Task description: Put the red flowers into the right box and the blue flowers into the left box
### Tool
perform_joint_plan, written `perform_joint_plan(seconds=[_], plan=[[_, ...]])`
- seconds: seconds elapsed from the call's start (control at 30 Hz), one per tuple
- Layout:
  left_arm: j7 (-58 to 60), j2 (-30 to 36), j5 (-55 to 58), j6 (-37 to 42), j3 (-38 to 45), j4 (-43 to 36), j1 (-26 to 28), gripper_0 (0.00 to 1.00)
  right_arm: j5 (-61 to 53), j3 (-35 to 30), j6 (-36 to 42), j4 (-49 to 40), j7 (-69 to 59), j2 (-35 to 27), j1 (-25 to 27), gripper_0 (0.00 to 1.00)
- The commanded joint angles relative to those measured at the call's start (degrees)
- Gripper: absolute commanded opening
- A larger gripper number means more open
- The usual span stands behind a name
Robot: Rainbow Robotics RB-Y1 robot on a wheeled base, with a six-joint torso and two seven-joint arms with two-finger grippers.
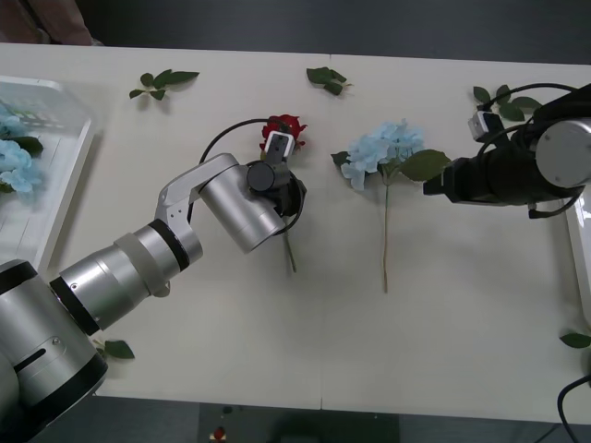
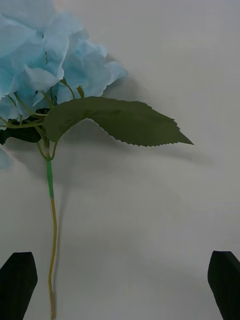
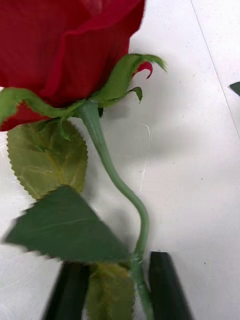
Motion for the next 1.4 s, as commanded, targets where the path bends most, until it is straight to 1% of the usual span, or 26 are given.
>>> perform_joint_plan(seconds=[0.03,0.07,0.1,0.13,0.3,0.47,0.53,0.7,0.9,1.1,1.27,1.4], plan=[[2.0,0.1,0.5,-0.1,0.2,-0.9,-1.9,0.07,2.9,1.1,-1.3,-1.6,-2.7,1.8,-1.5,1.0],[2.1,0.1,0.5,0.1,0.2,-0.9,-1.9,0.05,3.3,1.3,-1.4,-1.6,-2.7,2.0,-1.5,1.0],[2.1,0.1,0.5,0.4,0.3,-0.9,-1.9,0.01,4.1,1.9,-1.8,-1.4,-2.9,2.6,-1.5,1.0],[2.2,0.1,0.5,0.4,0.2,-0.9,-1.9,0.0,4.7,2.3,-2.0,-1.2,-3.0,2.9,-1.5,1.0],[2.6,0.1,0.6,0.4,0.2,-0.9,-1.9,0.0,7.3,5.8,-5.7,0.4,-3.8,4.1,-1.5,1.0],[3.4,0.2,0.6,0.4,0.3,-0.9,-1.9,0.0,7.9,7.7,-9.7,2.4,-4.2,4.4,-1.5,1.0],[4.1,0.7,0.3,0.4,0.5,-2.0,-2.0,0.0,8.1,7.7,-9.9,2.4,-4.2,4.4,-1.5,1.0],[9.3,2.2,0.2,0.4,2.6,-8.3,-2.0,0.0,8.1,7.4,-9.9,2.4,-3.4,4.4,-2.0,1.0],[15.3,3.0,-0.7,0.4,5.6,-15.0,-2.0,0.0,7.1,4.2,-8.9,1.0,2.5,4.1,-2.0,1.0],[21.8,3.2,-3.1,0.4,9.0,-22.1,-2.1,0.0,5.4,-1.5,-2.6,-2.3,10.2,4.1,-2.0,1.0],[27.5,2.9,-5.2,0.4,10.6,-26.7,-3.5,0.0,-0.3,-7.0,1.6,-3.7,16.2,4.1,-2.0,1.0],[34.2,2.2,-7.1,0.4,11.1,-29.0,-5.9,0.0,-7.0,-12.5,5.8,-3.7,21.3,4.1,-2.0,1.0]])
